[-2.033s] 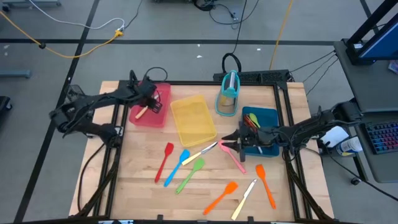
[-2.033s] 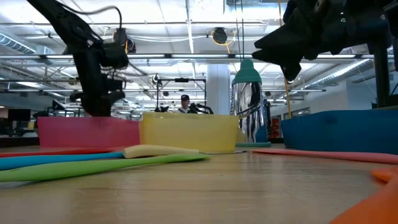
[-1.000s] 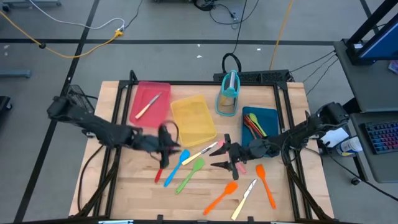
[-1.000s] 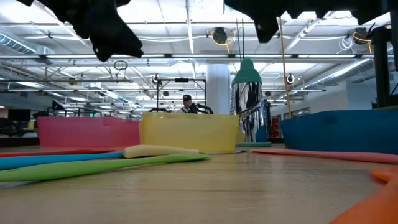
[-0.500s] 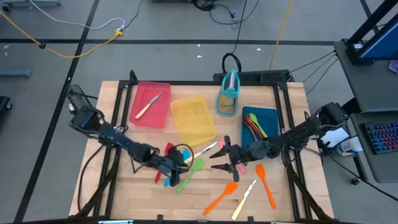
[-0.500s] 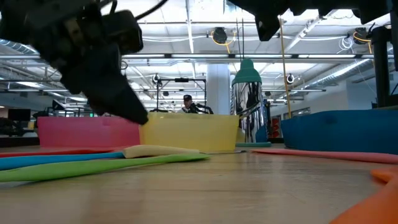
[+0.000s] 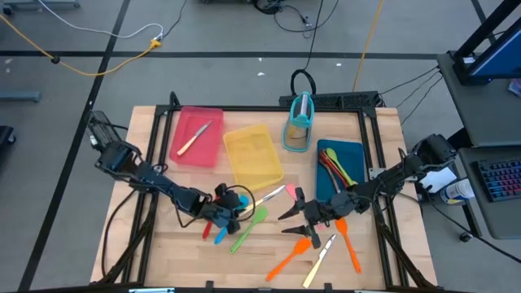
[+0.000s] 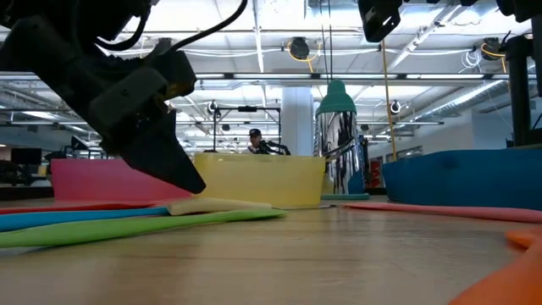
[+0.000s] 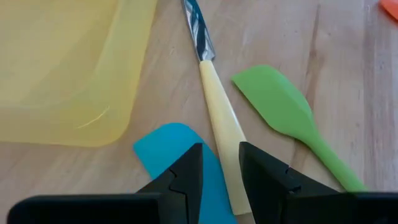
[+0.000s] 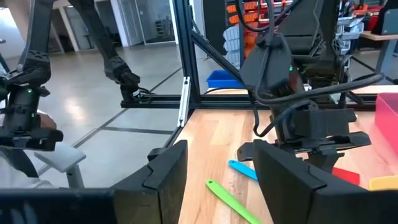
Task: Pick & Place Kitchen Items
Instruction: Put the top yellow knife into the red bin
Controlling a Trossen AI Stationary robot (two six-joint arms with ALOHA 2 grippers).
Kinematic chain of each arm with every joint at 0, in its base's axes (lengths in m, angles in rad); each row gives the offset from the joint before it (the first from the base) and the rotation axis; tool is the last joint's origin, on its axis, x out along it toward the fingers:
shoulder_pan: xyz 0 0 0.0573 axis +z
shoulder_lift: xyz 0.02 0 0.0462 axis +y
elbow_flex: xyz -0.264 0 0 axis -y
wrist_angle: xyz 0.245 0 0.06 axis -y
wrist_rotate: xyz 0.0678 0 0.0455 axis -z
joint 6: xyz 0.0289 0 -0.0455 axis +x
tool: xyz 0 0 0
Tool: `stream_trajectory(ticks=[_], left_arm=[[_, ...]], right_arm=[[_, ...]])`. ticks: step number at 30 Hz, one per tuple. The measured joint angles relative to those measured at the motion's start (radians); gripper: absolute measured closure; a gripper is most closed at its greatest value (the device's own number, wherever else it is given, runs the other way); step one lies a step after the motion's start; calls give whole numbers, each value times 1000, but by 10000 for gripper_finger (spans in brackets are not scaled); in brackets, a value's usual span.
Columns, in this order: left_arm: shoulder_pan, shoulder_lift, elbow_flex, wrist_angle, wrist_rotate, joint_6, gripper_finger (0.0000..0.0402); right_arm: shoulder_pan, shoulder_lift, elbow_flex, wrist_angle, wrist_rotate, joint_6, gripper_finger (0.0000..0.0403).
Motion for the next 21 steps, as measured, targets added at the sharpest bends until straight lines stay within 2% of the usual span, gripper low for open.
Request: stream_trajectory(ticks=[21], left_arm=[[-6,8,0,9,11,-33,295]], right_arm=[[0,0,-2,-16,1,-7,229]])
